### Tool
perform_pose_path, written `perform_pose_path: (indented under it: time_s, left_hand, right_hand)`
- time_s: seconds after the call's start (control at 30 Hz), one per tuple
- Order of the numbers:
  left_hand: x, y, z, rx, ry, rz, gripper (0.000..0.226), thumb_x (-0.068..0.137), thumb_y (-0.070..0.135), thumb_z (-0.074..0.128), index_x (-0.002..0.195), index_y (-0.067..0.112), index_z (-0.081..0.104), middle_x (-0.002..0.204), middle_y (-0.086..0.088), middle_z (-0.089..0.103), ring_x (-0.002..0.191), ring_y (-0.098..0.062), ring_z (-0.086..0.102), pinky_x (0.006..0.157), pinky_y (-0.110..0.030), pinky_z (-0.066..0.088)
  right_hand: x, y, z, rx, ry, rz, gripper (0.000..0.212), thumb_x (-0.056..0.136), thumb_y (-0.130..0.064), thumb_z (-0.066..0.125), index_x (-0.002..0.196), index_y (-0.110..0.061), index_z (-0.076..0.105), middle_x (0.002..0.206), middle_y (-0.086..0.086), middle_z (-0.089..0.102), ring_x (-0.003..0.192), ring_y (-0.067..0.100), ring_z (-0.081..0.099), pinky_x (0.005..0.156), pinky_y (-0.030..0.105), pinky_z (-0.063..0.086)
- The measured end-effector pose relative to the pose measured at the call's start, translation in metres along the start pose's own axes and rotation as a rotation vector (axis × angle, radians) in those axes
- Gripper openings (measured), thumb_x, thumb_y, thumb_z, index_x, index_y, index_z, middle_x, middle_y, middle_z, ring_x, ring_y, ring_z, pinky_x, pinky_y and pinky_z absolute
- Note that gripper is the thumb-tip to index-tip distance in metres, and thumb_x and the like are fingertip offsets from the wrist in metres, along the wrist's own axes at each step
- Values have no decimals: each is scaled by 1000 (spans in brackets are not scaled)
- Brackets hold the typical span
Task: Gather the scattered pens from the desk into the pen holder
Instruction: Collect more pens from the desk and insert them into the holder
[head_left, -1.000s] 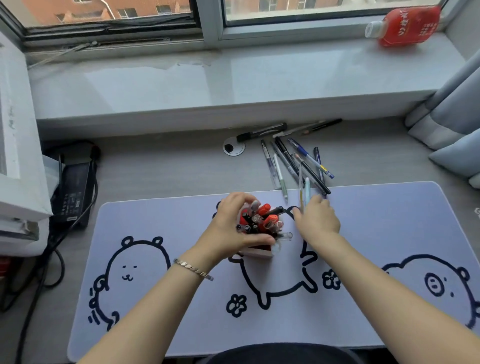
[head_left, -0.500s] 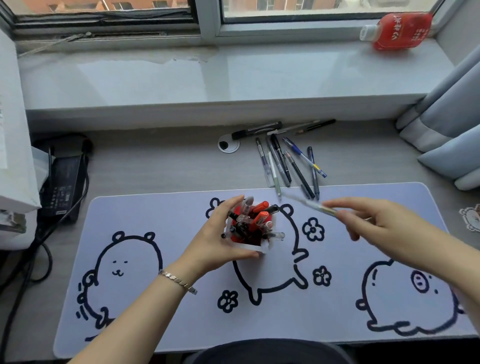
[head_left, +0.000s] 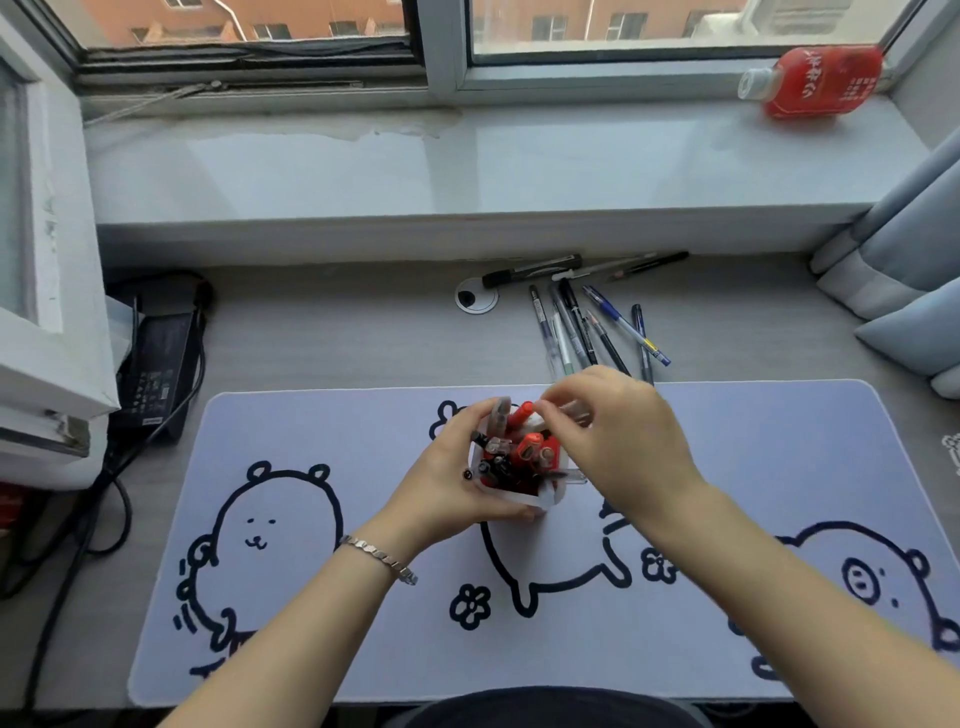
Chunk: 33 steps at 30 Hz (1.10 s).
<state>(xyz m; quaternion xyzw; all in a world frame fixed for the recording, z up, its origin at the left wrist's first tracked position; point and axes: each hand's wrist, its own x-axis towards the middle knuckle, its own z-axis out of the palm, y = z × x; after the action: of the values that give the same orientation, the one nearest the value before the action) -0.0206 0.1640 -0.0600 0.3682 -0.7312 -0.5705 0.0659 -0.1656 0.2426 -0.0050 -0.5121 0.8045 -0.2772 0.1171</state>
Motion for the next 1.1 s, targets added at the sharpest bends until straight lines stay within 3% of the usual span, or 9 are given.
perform_pose_path:
  time_s: [0.1, 0.17, 0.23, 0.3, 0.43, 0.53, 0.6, 0.8, 1.1]
  left_hand:
    - [-1, 0, 0, -5, 2, 7, 91, 47, 29, 88, 123, 42, 40, 122, 17, 52, 113, -7, 52, 97, -36, 47]
    - [-1, 1, 1, -16, -2, 15, 88, 49, 26, 89, 121, 43, 42, 123, 13, 54, 109, -7, 55, 93, -35, 50]
    - [0, 2, 1, -28, 3, 13, 87, 49, 23, 90, 120, 43, 43, 123, 12, 55, 107, -8, 57, 90, -34, 52]
    - [2, 2, 2, -40, 2, 11, 87, 48, 23, 90, 120, 41, 44, 121, 12, 57, 107, -10, 58, 89, -36, 52]
    - [3, 2, 3, -105, 54, 3, 85, 46, 20, 90, 118, 38, 48, 112, 9, 61, 100, -10, 62, 86, -37, 54]
    - [10, 4, -4, -187, 161, 11, 87, 45, 28, 88, 121, 34, 46, 113, 7, 61, 102, -12, 63, 92, -38, 51]
    - [21, 6, -15, -180, 259, 16, 89, 45, 36, 87, 123, 36, 44, 116, 7, 58, 106, -14, 61, 92, -40, 51]
    - [43, 14, -37, -196, 366, 15, 81, 53, 14, 89, 115, 44, 46, 117, 9, 58, 99, -2, 62, 87, -21, 52]
    - [49, 5, -39, -191, 280, -4, 85, 51, 34, 88, 122, 43, 43, 119, 10, 56, 108, -14, 59, 92, -37, 51]
  right_hand:
    - [-19, 5, 16, -53, 45, -117, 34, 90, -34, 41, 103, -14, 65, 108, 6, 68, 93, 25, 59, 76, 38, 53]
    - [-19, 8, 22, -66, -120, -111, 63, 91, -54, 17, 133, -16, 43, 146, 1, 38, 132, 23, 24, 109, 45, 24]
    - [-10, 6, 22, -47, -353, -21, 80, 79, -68, 1, 146, -25, 11, 155, -9, -3, 141, 17, -14, 113, 40, -6]
    - [1, -2, 19, -96, -542, 26, 77, 82, -66, 13, 145, -27, -5, 156, -7, -13, 140, 17, -24, 115, 44, -10]
    - [28, -10, 1, -6, -747, 65, 58, 94, -47, 28, 142, -15, 26, 150, 7, 31, 140, 22, 22, 115, 47, 17]
    - [69, 10, -5, 171, -354, 146, 34, 97, -28, 37, 113, -10, 61, 113, 8, 66, 106, 23, 58, 92, 34, 44]
    - [105, 37, 6, 99, -173, 188, 26, 93, -14, 43, 109, -10, 64, 111, 8, 68, 106, 24, 59, 91, 32, 44]
    - [194, 76, 68, -340, -302, -36, 40, 89, -1, 42, 126, -11, 50, 128, 13, 55, 121, 31, 44, 95, 41, 41]
    - [221, 78, 98, -542, -202, -340, 33, 88, -6, 50, 121, -7, 51, 116, 17, 59, 104, 37, 56, 85, 41, 42]
